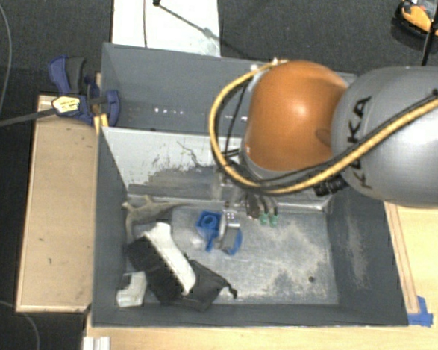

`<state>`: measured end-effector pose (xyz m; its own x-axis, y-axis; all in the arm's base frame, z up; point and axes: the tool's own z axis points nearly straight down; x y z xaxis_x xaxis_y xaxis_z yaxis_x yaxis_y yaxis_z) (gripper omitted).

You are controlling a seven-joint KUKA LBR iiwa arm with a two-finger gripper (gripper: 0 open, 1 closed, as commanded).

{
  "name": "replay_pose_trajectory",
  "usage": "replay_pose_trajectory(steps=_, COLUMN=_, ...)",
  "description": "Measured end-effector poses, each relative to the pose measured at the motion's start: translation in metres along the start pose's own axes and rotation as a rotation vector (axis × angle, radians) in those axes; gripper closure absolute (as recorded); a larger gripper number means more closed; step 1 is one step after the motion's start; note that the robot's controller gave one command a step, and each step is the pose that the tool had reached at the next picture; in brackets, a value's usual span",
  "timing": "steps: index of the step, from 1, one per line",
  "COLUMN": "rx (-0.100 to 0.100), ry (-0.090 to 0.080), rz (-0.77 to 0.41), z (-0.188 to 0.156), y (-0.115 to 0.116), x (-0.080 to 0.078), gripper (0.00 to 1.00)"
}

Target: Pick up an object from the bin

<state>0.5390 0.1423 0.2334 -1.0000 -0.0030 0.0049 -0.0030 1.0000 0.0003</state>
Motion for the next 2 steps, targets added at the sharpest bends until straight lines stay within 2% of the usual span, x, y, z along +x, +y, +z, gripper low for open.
replay_pose_trajectory(steps=1, rx=-0.001, ry=-0.008, rz=0.007, z=-0.0043, y=-0.001, x=-0.0017, gripper=1.0)
replay_pose_trajectory(steps=2, rx=-0.001, ry=-0.008, rz=0.007, z=-0.0043, y=-0.001, x=-0.0017, gripper=0.0)
